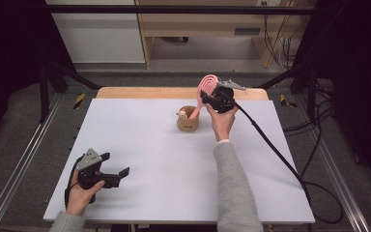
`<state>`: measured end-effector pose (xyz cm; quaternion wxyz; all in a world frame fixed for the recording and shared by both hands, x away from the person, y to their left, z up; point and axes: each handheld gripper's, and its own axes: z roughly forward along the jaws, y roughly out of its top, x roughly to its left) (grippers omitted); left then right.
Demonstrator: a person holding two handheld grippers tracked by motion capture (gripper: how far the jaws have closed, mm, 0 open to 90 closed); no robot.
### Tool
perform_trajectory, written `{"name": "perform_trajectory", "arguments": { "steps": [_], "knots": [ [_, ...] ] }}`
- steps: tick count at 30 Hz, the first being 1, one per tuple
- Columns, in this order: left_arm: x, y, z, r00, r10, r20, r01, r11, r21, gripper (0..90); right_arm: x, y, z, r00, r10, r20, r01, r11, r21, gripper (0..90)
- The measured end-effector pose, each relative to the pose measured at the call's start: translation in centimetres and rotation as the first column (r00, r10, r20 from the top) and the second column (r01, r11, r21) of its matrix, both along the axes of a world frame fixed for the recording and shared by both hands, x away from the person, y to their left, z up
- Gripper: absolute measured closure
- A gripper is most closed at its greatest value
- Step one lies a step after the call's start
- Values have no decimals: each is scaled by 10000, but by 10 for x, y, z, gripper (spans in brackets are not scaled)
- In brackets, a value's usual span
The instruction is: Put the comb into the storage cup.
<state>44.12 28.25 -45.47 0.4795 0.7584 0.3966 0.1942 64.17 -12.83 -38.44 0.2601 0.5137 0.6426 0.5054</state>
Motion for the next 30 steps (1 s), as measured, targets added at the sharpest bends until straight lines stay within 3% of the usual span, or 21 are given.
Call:
{"name": "perform_trajectory", "arguments": {
  "steps": [8,16,30],
  "knots": [
    [0,0,0,10000,5,15,-5,10000,12,1,-7,-1,3,9996,145,231,-125,9962,-861,242],
    [0,0,0,10000,41,4,-41,10000,7,1,-23,-1,12,9983,455,377,-412,9932,-1086,80],
    [0,0,0,10000,80,4,-80,10000,50,0,-60,-15,27,9849,1592,675,-1512,9823,-1110,4]
  ]
}}
